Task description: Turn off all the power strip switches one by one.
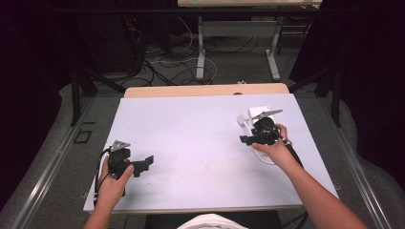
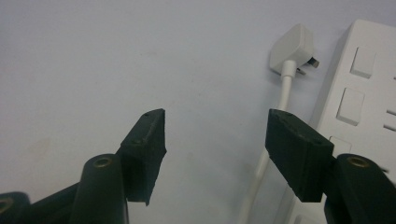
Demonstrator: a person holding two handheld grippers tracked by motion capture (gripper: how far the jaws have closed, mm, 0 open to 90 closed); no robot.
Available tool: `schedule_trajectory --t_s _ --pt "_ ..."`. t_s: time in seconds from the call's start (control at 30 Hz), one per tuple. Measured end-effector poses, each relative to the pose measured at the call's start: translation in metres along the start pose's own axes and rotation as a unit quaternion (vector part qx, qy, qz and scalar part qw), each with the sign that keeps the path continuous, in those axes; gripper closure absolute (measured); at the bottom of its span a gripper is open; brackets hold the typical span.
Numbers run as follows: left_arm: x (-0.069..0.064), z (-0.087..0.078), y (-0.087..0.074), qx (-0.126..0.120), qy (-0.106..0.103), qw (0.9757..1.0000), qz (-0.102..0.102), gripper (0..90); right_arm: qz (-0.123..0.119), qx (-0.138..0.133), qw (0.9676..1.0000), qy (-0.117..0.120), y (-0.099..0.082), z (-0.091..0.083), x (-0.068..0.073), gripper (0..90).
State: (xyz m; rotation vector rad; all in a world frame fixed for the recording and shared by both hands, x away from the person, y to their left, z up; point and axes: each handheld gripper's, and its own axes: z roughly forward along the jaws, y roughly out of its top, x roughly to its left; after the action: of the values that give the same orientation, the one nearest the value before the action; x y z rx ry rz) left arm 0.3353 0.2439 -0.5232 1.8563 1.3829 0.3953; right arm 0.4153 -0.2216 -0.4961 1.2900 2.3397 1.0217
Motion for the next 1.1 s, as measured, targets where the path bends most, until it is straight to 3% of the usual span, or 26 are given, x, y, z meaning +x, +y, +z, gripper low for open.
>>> schedule_trajectory --t_s 0.17,0.57,0.8,0.97,1.1 --pt "-0.001 0.001 0.0 -0.006 0.0 1.0 -0.002 0.6 -0.019 -0.013 0.9997 0.004 -0.012 -0.006 0.009 33.3" --pt "-0.002 0.001 0.0 -0.004 0.0 1.0 0.002 0.6 -0.031 -0.038 0.9988 -0.004 -0.042 -0.018 0.026 24.4" --pt "-0.003 0.001 0.0 -0.005 -0.001 1.0 0.001 0.6 -0.011 -0.055 0.9984 0.003 -0.058 -0.02 0.027 15.8" --pt "-0.003 0.001 0.0 -0.003 -0.002 1.0 0.003 0.6 0.015 -0.066 0.9977 0.009 -0.069 -0.024 0.026 15.1" --pt "-0.004 0.001 0.0 -0.003 -0.003 1.0 0.004 0.6 0.019 -0.076 0.9969 0.004 -0.078 -0.023 0.026 14.5"
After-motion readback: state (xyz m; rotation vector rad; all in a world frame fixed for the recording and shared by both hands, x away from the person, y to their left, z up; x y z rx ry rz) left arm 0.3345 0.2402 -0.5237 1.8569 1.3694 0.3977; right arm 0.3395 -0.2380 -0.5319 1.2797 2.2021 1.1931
